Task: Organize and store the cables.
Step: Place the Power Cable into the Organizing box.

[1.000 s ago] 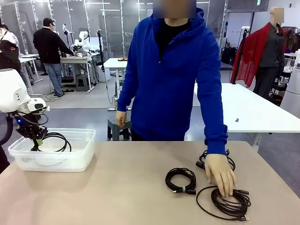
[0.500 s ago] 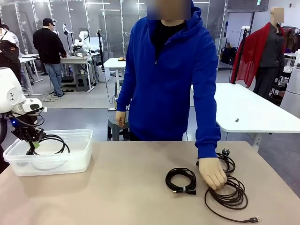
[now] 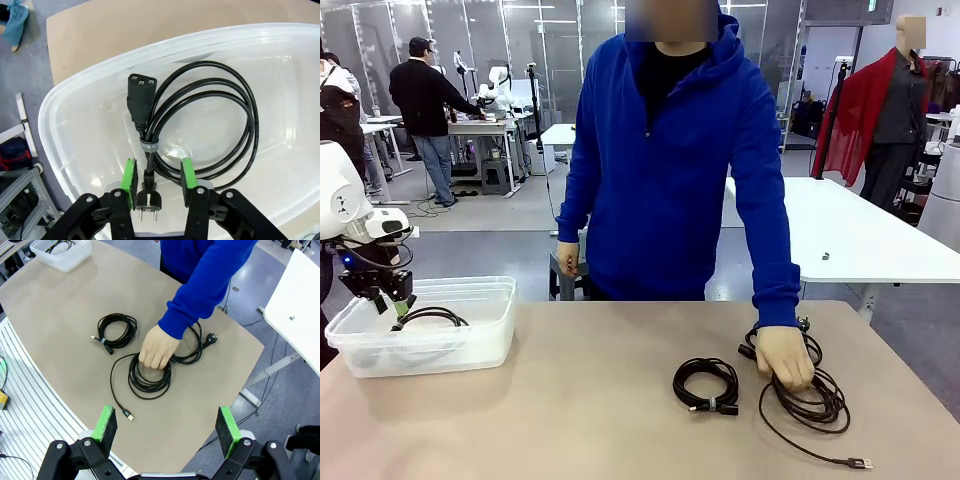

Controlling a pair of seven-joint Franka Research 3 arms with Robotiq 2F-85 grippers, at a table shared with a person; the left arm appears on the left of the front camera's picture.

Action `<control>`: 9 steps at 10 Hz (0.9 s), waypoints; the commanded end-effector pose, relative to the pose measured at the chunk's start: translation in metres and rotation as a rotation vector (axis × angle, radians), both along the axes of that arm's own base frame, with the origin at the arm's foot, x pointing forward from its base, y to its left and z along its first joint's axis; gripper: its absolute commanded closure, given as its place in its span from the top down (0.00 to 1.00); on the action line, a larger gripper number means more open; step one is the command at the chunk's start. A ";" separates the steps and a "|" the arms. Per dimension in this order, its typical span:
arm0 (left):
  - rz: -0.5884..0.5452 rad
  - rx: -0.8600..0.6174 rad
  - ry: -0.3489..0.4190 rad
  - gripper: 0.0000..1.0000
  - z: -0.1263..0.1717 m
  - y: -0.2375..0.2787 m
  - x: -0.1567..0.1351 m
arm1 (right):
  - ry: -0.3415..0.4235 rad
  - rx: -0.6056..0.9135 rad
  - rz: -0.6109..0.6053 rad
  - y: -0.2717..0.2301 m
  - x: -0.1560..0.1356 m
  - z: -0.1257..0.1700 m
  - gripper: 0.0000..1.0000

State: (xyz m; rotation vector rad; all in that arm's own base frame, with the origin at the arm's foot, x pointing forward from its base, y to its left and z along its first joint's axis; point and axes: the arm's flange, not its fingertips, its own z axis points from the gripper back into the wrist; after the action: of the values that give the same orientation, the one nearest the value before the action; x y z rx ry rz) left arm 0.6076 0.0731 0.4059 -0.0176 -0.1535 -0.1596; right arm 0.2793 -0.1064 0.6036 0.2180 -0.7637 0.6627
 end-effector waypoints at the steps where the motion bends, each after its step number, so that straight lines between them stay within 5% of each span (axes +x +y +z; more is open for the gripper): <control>1: 0.006 0.009 -0.025 0.54 0.004 0.000 -0.005 | 0.000 0.002 0.000 -0.001 0.000 -0.001 1.00; 9: -0.001 0.016 -0.052 1.00 0.011 0.002 -0.011 | 0.000 0.002 0.000 -0.001 0.000 -0.001 1.00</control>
State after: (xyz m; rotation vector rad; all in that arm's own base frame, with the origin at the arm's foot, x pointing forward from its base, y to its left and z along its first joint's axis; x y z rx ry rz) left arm 0.6067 0.0745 0.4174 -0.0116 -0.1819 -0.1569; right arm 0.2793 -0.1064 0.6036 0.2180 -0.7637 0.6627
